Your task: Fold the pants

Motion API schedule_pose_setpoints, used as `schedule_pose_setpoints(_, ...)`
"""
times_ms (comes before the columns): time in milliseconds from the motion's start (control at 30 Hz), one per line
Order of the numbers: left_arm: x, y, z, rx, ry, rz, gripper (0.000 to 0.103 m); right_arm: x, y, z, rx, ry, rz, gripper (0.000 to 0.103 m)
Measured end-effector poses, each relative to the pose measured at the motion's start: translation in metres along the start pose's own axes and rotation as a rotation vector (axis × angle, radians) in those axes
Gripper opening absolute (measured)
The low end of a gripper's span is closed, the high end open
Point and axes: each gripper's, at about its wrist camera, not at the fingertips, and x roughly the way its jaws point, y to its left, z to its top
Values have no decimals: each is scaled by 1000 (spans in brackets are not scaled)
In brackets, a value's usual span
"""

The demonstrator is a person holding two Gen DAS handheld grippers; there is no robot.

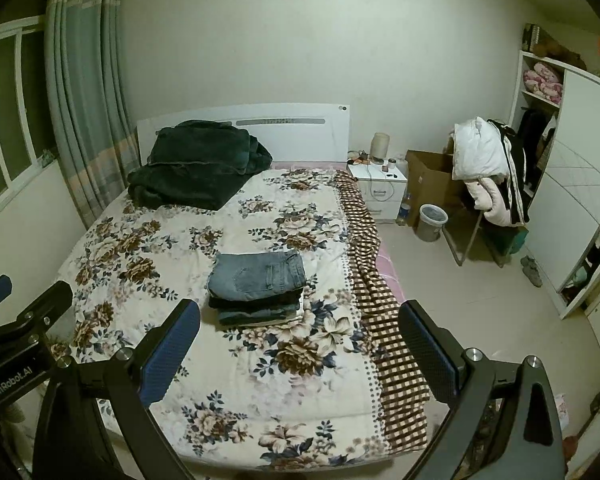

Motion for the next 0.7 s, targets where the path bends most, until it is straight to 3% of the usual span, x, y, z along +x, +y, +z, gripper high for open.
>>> schedule_pose_setpoints(700, -2, -5, -3, 4, -3, 1, 103, -7, 1, -4, 10, 6, 17, 101)
